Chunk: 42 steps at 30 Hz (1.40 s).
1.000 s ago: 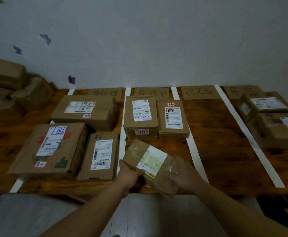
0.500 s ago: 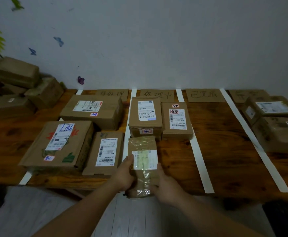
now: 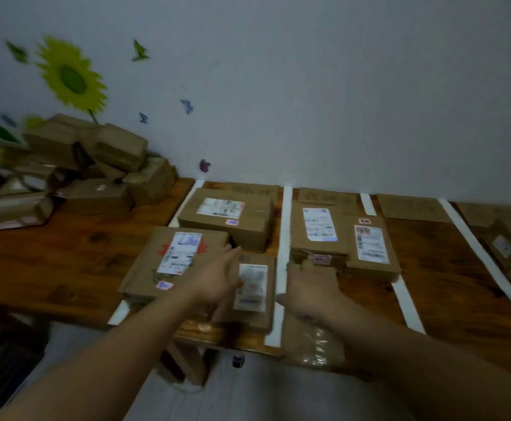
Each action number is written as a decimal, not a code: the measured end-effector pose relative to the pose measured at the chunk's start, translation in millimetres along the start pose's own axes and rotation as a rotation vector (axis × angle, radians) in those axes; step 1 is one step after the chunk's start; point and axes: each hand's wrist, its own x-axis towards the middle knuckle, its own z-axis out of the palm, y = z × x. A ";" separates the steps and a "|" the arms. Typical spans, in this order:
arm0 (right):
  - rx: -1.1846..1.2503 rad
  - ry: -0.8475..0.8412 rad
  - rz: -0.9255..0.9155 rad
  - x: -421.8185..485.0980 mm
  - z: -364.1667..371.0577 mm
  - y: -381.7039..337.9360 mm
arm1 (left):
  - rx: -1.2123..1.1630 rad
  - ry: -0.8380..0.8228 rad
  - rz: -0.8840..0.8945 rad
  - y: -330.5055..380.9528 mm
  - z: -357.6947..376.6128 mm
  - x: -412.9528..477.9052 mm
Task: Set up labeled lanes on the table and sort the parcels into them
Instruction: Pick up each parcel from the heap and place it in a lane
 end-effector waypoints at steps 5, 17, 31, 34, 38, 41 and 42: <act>-0.002 -0.005 -0.150 43.5 -27.2 -120.9 | 0.151 0.089 -0.106 -87.3 -106.1 -39.6; -0.035 -0.053 -0.302 116.7 -25.8 -404.3 | 0.011 0.294 -0.492 -327.2 -317.0 -170.2; 0.106 -0.221 -0.518 284.9 13.7 -640.0 | -0.049 0.523 -0.715 -508.3 -445.1 -167.5; 0.132 -0.282 -0.522 313.6 26.8 -685.3 | -0.097 0.550 -0.726 -540.5 -465.4 -158.3; 0.171 -0.366 -0.493 334.6 49.0 -735.2 | -0.170 0.574 -0.724 -586.5 -489.1 -144.4; 0.240 -0.400 -0.421 347.6 65.0 -769.7 | -0.268 0.591 -0.756 -623.4 -507.0 -127.6; 0.303 -0.413 -0.390 351.4 69.7 -781.8 | -0.295 0.596 -0.761 -635.6 -514.2 -120.4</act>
